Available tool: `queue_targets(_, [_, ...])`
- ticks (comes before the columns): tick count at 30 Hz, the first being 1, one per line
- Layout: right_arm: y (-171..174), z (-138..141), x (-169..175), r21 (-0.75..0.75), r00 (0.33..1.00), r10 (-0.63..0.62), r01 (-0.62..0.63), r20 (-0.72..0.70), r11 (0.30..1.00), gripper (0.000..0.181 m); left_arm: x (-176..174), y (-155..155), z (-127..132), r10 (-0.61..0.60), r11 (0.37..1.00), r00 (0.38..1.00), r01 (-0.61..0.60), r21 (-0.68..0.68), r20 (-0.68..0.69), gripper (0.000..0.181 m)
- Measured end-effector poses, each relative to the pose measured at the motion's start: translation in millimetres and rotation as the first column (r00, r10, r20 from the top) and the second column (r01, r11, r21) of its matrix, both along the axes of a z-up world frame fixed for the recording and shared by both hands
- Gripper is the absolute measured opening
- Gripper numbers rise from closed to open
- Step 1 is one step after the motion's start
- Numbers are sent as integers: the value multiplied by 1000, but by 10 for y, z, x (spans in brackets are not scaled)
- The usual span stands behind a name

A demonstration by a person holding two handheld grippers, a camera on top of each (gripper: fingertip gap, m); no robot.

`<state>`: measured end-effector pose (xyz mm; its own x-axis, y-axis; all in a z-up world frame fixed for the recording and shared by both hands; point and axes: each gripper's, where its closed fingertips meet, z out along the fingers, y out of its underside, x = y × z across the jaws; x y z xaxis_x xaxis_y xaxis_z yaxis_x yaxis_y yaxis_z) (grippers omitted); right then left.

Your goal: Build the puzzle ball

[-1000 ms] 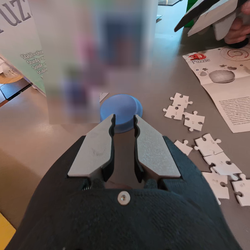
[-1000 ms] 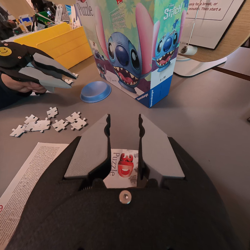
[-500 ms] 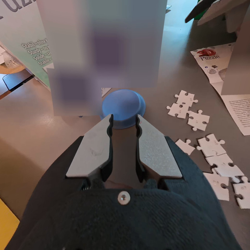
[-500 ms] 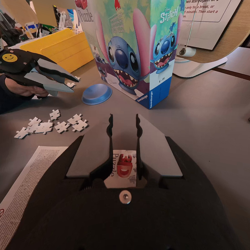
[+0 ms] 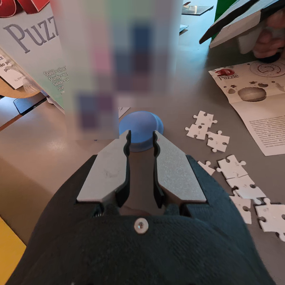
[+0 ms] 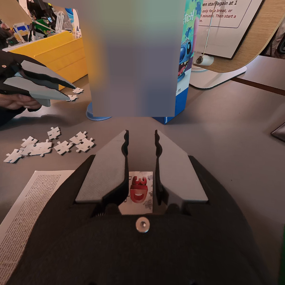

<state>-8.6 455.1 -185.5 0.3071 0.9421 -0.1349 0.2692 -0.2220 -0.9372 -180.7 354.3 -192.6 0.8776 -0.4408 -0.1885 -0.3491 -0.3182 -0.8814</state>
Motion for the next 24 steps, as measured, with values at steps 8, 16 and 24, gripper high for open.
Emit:
queue_targets(8, [66, 16, 66, 28, 999, -49, 49, 1, 998, 30, 106, -37, -117, -69, 996, 998, 69, -48, 4, 25])
queue_targets(16, [47, 64, 95, 30, 998, -57, 58, -19, 998, 30, 530, -353, -48, -296, 943, 942, 315, -111, 161, 27])
queue_targets(24, [-77, 138, 31, 76, 1000, -19, 20, -17, 997, 30, 843, -678, -103, -508, 850, 856, 516, -109, 93, 13])
